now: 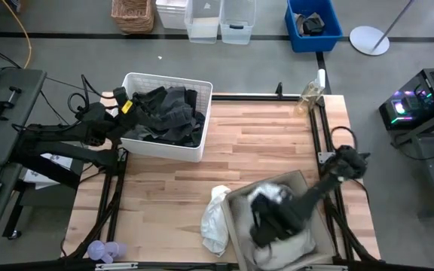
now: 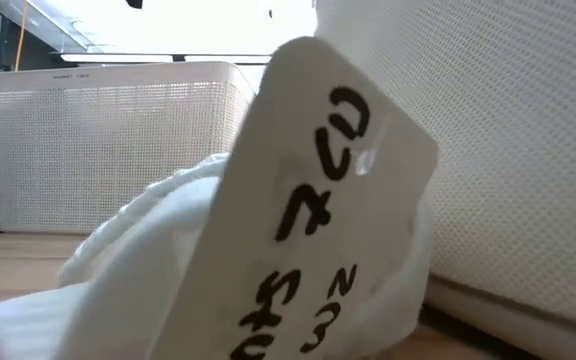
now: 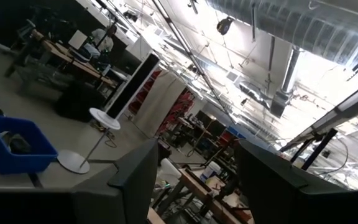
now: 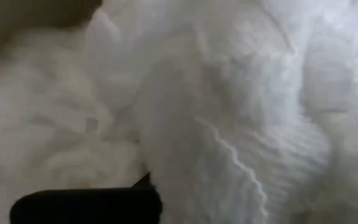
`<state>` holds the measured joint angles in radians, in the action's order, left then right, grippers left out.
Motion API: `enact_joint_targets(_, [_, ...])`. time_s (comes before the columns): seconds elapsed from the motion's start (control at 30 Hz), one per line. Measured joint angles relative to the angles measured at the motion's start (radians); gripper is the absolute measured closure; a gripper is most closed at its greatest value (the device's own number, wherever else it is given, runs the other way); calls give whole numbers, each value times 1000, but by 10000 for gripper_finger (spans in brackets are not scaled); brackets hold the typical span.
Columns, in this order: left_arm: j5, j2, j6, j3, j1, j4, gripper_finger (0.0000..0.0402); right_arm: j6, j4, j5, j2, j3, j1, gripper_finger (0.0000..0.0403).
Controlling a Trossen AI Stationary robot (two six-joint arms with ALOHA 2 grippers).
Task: Sort clothes
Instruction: Put the white shirt into the bottom white laundry organizer
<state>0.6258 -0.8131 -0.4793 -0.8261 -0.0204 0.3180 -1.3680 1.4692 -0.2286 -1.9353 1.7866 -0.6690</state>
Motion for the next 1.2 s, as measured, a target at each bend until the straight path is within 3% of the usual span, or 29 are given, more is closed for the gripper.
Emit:
enact_joint_targets(0.07, [-1,0,-19,0,0,0,201,22,107,-9,-17,-3,56,365])
enact_joint_targets(0.13, [-9,0,-25,0,0,0,201,72,82,-32,11,-45,99,365])
enact_joint_targets(0.27, [-15,2,-25,0,1,0,201,40,60,4,132,-247,159,365])
enact_joint_targets(0.47, [-19,8,16,0,1,-4,201,-216,-147,11,423,-617,256,365])
enact_joint_targets(0.7, [-19,8,37,0,1,-7,201,-515,-290,-193,674,-854,396,365])
enact_joint_targets(0.83, [-19,8,67,0,1,-7,201,-454,-331,-189,741,-879,448,349])
enact_joint_targets(1.03, [-19,9,81,0,1,-7,201,-241,-256,-192,753,-749,451,219])
enact_joint_targets(1.2, [-19,9,84,0,1,-7,201,-33,-188,-98,753,-567,451,141])
